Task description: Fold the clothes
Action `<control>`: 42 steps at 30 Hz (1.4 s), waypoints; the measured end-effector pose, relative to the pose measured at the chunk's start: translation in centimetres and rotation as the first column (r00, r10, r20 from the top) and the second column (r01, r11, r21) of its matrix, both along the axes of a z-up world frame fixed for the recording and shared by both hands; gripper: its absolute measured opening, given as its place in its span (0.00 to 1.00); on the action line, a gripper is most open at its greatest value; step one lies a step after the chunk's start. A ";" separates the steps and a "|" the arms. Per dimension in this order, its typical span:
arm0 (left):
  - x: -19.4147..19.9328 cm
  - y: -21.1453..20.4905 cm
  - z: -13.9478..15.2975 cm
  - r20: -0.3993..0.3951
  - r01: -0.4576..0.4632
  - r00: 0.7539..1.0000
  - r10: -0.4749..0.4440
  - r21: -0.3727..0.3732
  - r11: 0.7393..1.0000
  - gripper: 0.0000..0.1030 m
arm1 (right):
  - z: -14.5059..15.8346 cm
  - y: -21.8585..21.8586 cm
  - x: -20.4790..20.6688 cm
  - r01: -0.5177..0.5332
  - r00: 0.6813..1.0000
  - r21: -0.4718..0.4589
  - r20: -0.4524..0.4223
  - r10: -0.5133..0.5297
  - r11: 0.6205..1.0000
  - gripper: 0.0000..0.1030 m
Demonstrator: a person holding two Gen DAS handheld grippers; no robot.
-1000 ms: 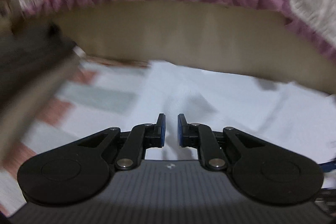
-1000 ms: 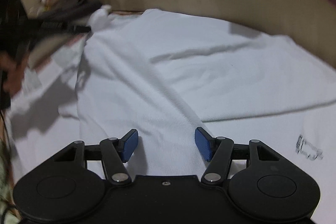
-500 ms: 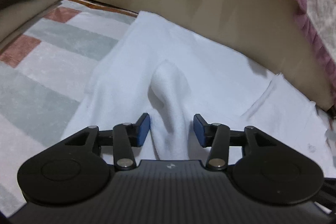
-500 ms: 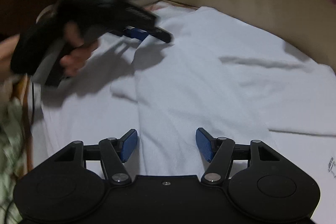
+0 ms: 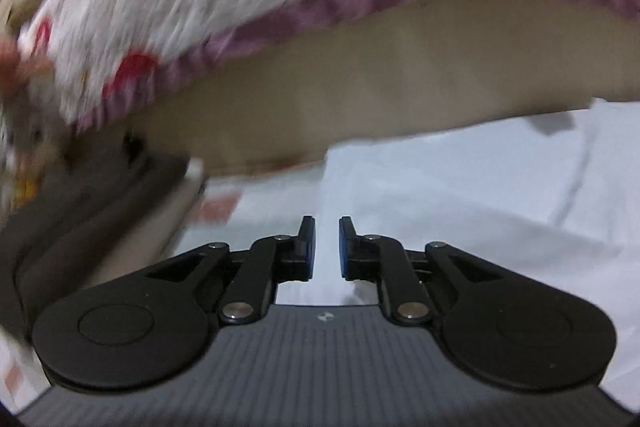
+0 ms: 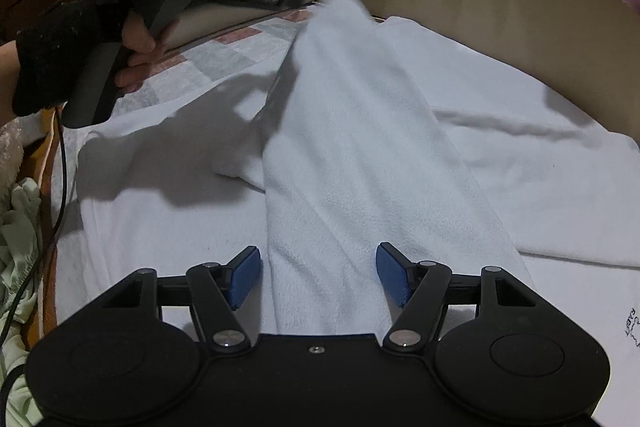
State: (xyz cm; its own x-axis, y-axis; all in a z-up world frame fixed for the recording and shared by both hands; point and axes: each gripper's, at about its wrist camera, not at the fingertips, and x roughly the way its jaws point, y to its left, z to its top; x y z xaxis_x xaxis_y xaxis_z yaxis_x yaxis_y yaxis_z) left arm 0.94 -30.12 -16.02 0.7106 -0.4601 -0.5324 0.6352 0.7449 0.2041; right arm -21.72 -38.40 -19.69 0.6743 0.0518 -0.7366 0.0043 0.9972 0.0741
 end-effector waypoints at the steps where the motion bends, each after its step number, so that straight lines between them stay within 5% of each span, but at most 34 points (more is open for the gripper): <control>1: 0.9 0.7 -0.1 -0.088 -0.031 0.996 0.029 -0.023 0.999 0.22 | 0.0 0.0 0.0 0.001 1.000 0.003 0.001 -0.001 1.000 0.69; 4: 2.3 2.8 0.0 -0.230 -0.111 0.968 0.099 -0.039 0.993 0.30 | 0.1 0.0 -0.2 0.001 1.000 0.012 0.003 -0.001 1.000 0.73; 7: 2.1 4.7 1.5 -0.237 -0.136 0.963 0.131 -0.003 0.991 0.44 | 0.4 0.1 -0.4 0.008 1.000 0.023 -0.002 -0.008 1.000 0.79; 11: 1.2 8.7 3.2 -0.285 -0.220 0.936 0.208 -0.013 0.975 0.51 | 0.9 0.2 -0.6 0.018 1.000 0.039 -0.010 -0.017 0.999 0.79; 14: 0.5 11.8 3.4 -0.399 -0.297 0.879 0.260 -0.033 0.954 0.53 | 1.2 0.3 -0.8 0.025 1.000 0.050 -0.016 -0.024 0.998 0.78; 18: -0.9 15.0 2.1 -0.542 -0.350 0.792 0.280 -0.027 0.936 0.56 | 3.6 -1.2 -3.1 0.156 0.987 0.184 0.011 -0.161 0.970 0.78; 27: -3.9 19.3 -0.3 -0.817 -0.428 0.563 0.127 -0.157 0.890 0.57 | 6.0 0.0 -6.8 0.277 0.953 0.336 0.023 -0.302 0.900 0.78; 32: -4.6 19.9 -1.8 -0.834 -0.478 0.531 0.146 -0.153 0.865 0.62 | 6.3 6.4 -4.8 0.114 0.990 0.228 0.053 -0.129 0.967 0.74; 35: -4.8 19.1 -2.8 -0.790 -0.489 0.561 0.247 -0.075 0.869 0.64 | 5.7 10.3 -3.5 0.015 0.998 0.131 0.064 -0.023 0.991 0.71; 38: -4.7 18.5 -3.0 -0.778 -0.478 0.584 0.232 -0.099 0.873 0.68 | 4.1 12.1 -3.2 0.024 0.998 0.134 0.047 -0.030 0.991 0.71; 42: -5.3 18.7 -3.8 -0.777 -0.571 0.588 0.225 -0.202 0.795 0.79 | 2.4 14.1 -2.8 -0.027 1.000 -0.001 0.010 0.027 1.000 0.71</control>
State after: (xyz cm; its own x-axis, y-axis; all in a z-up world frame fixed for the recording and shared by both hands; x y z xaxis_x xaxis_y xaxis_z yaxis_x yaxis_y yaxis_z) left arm -4.32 -11.46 -19.83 0.3758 -0.5060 -0.7763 0.0646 0.8500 -0.5228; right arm -24.56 -24.30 -17.29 0.6801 0.0697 -0.7298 -0.0236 0.9970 0.0732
